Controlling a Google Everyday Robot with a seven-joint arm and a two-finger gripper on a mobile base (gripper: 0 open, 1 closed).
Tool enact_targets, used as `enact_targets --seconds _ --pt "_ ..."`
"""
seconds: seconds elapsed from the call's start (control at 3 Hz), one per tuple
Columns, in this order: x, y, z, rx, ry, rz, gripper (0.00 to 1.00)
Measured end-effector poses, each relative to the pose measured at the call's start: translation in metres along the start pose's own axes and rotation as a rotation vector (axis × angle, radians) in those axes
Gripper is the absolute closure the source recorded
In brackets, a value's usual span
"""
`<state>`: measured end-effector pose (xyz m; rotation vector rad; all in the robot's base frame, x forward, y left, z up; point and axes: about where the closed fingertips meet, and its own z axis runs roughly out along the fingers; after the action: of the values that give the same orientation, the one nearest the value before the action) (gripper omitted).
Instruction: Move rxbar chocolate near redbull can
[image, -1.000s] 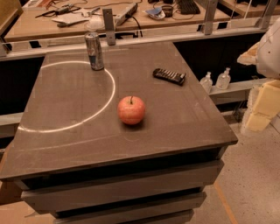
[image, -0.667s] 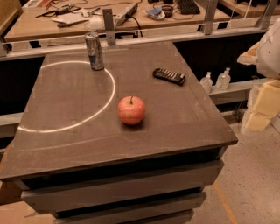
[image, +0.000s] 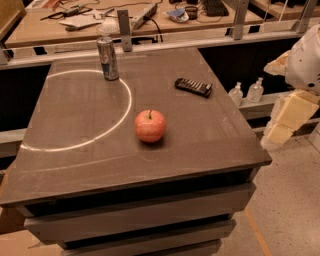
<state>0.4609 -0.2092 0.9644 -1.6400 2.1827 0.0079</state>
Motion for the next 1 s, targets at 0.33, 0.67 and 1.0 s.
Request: enact_targets --seconds 0.33,0.67,1.0 --pt "-0.006 -0.025 0.028 0.02 -0.113 0.078 0.0" --pt "-0.016 -0.069 0.064 0.068 -0.258 0.164 0.0" --pt "-0.027 -0.106 0.096 0.082 -0.37 0.232 0.0"
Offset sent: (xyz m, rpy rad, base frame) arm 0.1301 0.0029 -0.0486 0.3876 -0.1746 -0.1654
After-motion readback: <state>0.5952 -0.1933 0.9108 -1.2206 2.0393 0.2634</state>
